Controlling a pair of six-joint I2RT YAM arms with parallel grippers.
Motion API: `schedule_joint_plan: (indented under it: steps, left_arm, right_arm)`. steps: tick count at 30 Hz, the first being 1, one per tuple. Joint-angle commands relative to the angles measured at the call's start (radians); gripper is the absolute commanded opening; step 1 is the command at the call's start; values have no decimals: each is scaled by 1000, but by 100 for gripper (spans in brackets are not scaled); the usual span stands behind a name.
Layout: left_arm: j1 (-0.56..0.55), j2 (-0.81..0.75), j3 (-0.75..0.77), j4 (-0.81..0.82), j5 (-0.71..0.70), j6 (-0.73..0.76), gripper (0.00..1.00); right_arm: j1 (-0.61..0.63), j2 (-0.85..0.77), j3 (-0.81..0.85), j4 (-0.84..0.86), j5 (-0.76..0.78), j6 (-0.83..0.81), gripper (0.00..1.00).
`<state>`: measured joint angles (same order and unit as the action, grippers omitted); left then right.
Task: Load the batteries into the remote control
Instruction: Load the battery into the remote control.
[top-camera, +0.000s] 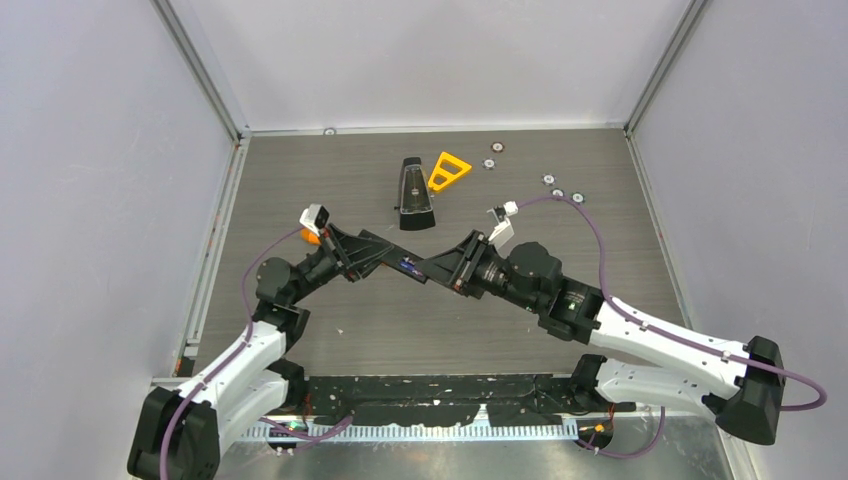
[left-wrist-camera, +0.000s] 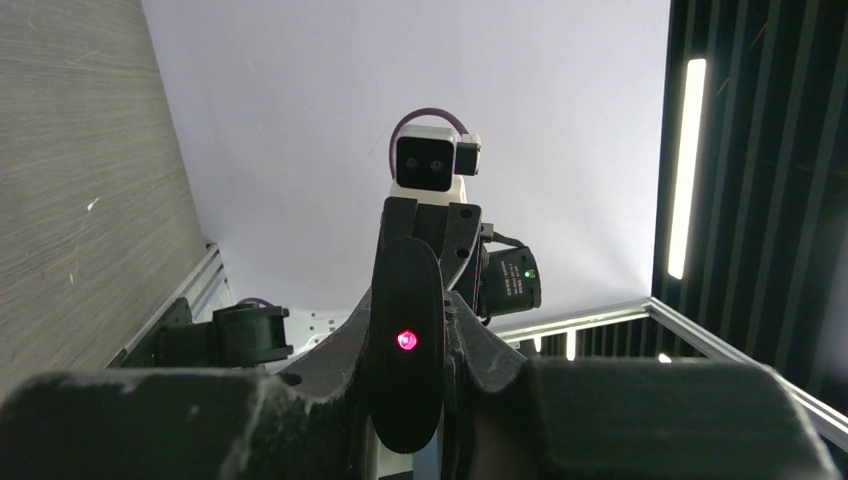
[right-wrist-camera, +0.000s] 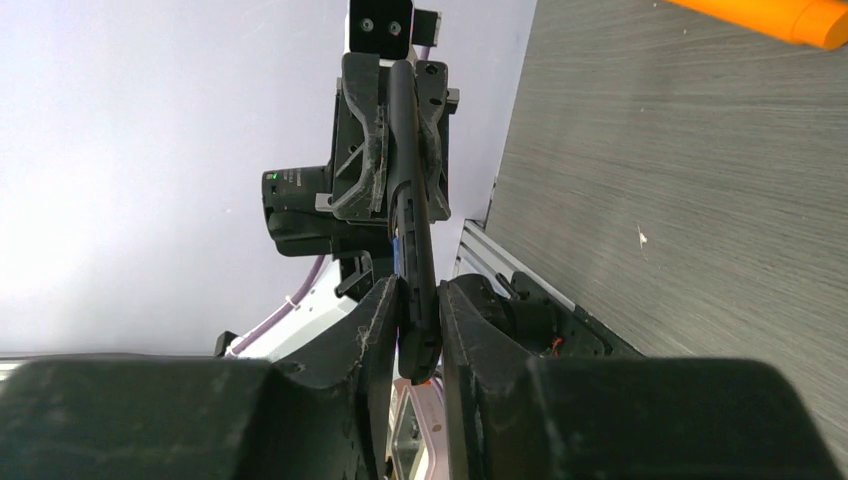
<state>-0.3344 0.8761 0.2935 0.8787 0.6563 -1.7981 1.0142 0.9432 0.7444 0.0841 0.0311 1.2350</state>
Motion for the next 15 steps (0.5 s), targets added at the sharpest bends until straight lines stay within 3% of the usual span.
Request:
schedule_joint_plan:
  steps: [1,9,11,15]
  left_arm:
    - [-12,-15,25,68,34,-11,0]
    - [-14,-13,16,68,33,-2,0]
    - [-15,-11,15,64,31,6,0]
    - [-15,-6,10,57,24,37,0]
  right_arm:
    - [2,36,38,-4,-6,-7,23]
    - [1,48,46,-18,5,-9,25]
    - [1,44,44,-19,6,-13,29]
    - [1,19,31,-15,20,-22,53]
